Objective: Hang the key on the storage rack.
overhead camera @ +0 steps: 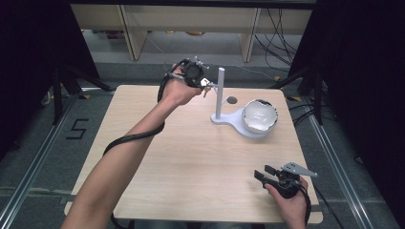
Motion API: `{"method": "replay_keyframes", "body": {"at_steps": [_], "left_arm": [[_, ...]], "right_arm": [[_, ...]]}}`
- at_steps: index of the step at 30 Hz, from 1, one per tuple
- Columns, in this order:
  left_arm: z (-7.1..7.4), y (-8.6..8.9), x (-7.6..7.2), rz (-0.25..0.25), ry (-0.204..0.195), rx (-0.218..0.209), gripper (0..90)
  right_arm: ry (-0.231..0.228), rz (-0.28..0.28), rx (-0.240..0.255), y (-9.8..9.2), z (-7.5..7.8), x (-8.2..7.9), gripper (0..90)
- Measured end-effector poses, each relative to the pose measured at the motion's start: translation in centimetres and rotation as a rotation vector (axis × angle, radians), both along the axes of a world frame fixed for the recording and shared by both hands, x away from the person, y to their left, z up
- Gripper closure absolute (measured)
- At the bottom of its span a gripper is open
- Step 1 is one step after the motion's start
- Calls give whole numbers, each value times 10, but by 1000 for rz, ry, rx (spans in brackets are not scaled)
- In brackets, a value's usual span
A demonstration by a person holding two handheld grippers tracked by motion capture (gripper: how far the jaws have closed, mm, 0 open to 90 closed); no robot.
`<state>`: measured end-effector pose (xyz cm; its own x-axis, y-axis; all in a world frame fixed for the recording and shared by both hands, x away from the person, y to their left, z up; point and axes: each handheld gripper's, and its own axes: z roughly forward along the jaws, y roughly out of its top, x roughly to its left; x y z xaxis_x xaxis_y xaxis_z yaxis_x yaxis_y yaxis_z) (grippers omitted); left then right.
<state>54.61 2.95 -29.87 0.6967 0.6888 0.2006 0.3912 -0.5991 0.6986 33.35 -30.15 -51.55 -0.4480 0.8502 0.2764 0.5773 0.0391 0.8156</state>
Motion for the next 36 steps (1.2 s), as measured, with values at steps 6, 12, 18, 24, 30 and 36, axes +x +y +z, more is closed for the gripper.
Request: {"method": "replay_keyframes", "body": {"at_steps": [6, 12, 18, 24, 30, 36], "left_arm": [[0, -7, 6, -7, -1, -14, 807], [-4, -12, 10, -12, 5, -15, 807], [-5, -15, 12, -17, 4, -22, 807], [-6, -12, 15, -9, 7, -20, 807], [-9, -10, 15, -4, 2, -21, 807], [-13, -7, 16, 0, 2, -16, 807]], "right_arm": [[3, -1, 24, 1, 0, 0, 424], [-4, 9, 29, 0, 0, 0, 424], [-30, 14, 14, -2, -1, 2, 422], [-30, 14, 15, -1, -1, 2, 422], [-9, 4, 31, 0, -1, 1, 422], [-5, 6, 6, 0, 0, 0, 422]]}}
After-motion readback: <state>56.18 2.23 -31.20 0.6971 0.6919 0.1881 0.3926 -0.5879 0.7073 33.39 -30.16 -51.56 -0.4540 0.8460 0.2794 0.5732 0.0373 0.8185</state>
